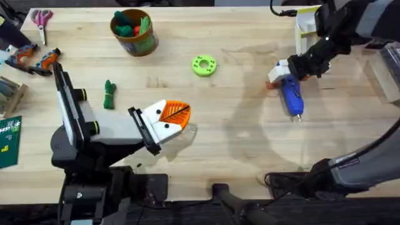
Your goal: Pick up the gripper from the table and insert it into the empty holder that is missing its gripper. Then pick up a screw, insert it into the mounting hole, and use the screwdriver to tighten it. Finally, clean up the table by picking up the vegetable and placing it into the bucket.
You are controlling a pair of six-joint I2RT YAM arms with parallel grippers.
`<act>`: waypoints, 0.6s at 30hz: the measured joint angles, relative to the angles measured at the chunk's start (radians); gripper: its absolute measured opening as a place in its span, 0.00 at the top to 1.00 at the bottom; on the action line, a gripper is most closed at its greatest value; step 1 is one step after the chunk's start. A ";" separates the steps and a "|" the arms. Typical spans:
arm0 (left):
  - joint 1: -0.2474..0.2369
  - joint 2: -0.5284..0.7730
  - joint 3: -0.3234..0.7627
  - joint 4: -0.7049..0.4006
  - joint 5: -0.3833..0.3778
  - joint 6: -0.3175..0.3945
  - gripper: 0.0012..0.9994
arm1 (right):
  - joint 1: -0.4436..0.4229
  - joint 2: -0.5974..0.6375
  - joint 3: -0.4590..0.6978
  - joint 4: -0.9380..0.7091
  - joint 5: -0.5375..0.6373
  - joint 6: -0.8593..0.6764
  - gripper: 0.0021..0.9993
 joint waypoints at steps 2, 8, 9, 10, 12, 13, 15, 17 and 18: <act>0.000 0.000 0.000 0.000 0.000 0.000 0.99 | 0.000 0.003 0.003 -0.003 0.001 0.000 0.01; 0.000 0.000 0.000 0.000 0.000 0.000 0.99 | -0.008 0.010 0.008 0.011 0.016 -0.013 0.84; 0.000 0.000 0.000 0.000 0.000 0.000 0.99 | -0.008 0.014 0.008 0.016 0.022 -0.014 0.95; 0.000 0.000 0.000 0.000 0.000 0.000 0.99 | -0.008 0.016 0.012 0.015 0.021 -0.012 0.98; 0.000 0.000 0.000 0.000 0.000 0.000 0.99 | -0.008 0.016 0.014 0.008 0.023 -0.013 0.97; 0.000 0.000 0.000 0.000 0.000 0.000 0.99 | -0.008 0.016 0.015 0.005 0.024 -0.013 0.97; 0.000 0.000 0.000 0.000 0.000 0.000 0.99 | -0.008 0.016 0.021 -0.020 0.019 -0.010 0.97; 0.000 0.000 0.000 0.000 0.000 0.000 0.99 | -0.007 0.016 0.027 -0.068 0.011 -0.007 0.97; 0.000 0.000 0.000 0.000 0.000 0.000 0.99 | -0.006 0.016 0.032 -0.094 0.005 -0.006 0.97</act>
